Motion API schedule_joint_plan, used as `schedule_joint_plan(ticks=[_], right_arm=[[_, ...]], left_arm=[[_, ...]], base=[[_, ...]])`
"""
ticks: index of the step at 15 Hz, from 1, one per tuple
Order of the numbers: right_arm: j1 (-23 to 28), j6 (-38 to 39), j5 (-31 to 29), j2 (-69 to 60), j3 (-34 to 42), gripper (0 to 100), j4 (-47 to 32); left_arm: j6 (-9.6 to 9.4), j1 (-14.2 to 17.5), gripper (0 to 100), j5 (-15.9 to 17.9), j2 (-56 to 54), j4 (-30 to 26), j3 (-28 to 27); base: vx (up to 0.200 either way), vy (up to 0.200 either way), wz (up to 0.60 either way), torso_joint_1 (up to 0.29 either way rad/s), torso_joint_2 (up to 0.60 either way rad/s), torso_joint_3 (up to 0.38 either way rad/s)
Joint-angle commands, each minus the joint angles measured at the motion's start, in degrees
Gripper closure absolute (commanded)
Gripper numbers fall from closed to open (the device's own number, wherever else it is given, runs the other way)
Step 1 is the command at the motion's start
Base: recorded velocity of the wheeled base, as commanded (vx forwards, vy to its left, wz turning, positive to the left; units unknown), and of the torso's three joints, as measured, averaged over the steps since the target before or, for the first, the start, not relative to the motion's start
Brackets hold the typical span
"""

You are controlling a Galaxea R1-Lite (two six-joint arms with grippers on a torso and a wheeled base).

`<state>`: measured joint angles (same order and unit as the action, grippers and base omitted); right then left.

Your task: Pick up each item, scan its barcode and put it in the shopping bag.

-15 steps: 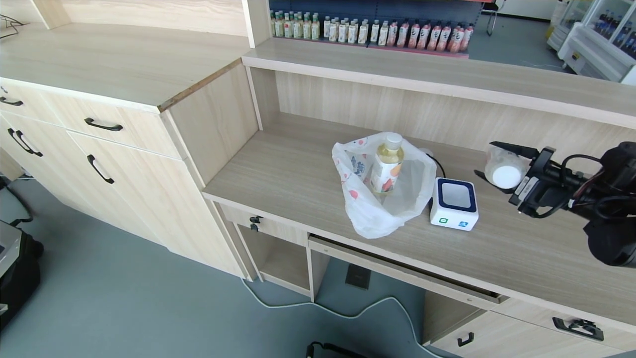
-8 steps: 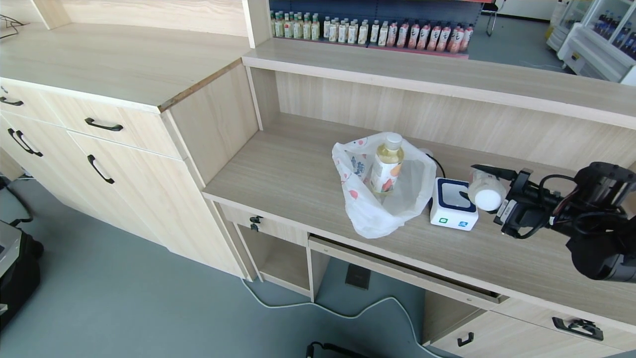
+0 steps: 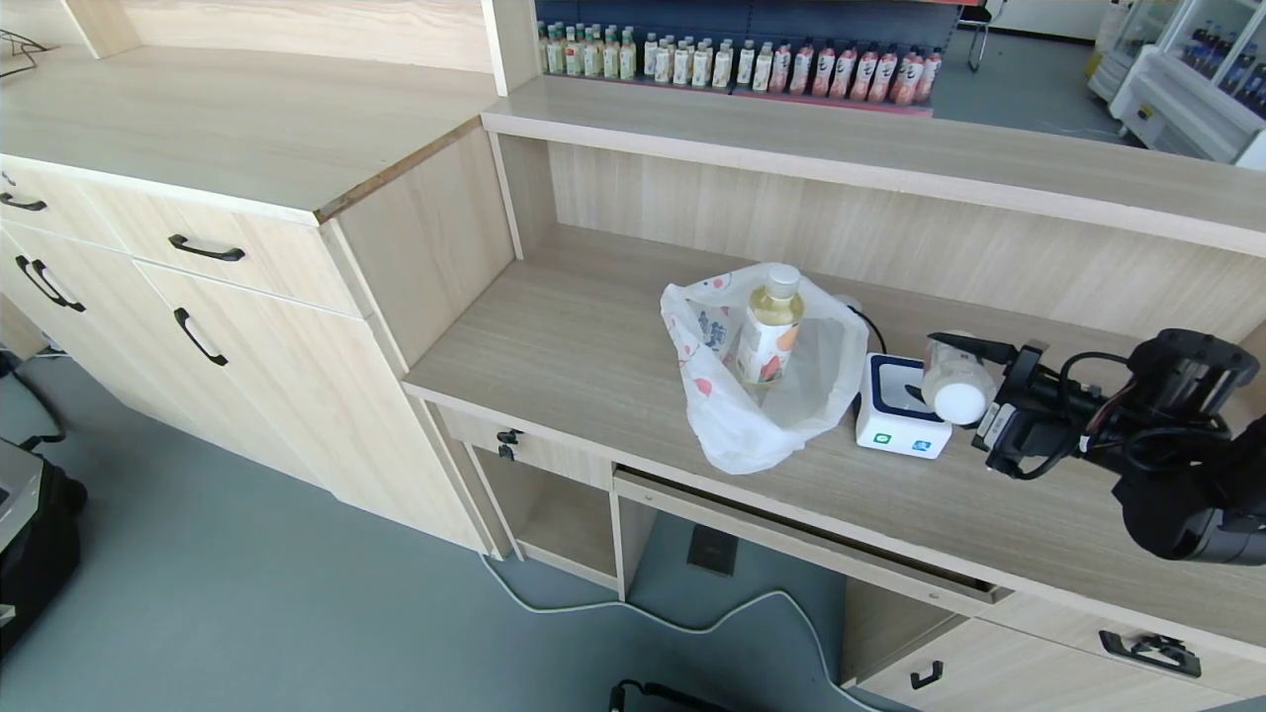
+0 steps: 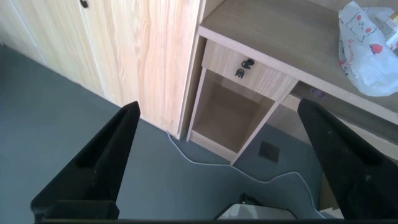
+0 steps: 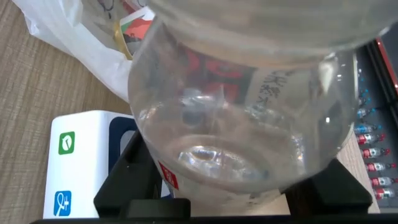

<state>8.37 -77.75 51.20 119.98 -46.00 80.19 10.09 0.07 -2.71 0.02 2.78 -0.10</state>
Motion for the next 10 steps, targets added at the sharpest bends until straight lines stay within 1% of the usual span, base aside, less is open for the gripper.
schedule_joint_plan(ticks=[1,4,10], right_arm=[[-0.46,0.06,0.04,0.69,-0.59,100,0.32],[-1.26,0.5,-0.05,2.01,-2.43,100,1.55],[-1.7,0.41,-0.05,4.03,-3.84,100,1.99]], left_arm=[[0.01,0.01,0,-0.02,-0.02,0.03,0.01],[0.01,0.01,0,-0.02,-0.02,0.03,0.01],[0.01,0.01,0,-0.02,-0.02,0.03,0.01]], base=[[0.0,0.0,0.0,0.0,0.0,0.0],[0.0,0.0,0.0,0.0,0.0,0.0],[0.0,0.0,0.0,0.0,0.0,0.0]])
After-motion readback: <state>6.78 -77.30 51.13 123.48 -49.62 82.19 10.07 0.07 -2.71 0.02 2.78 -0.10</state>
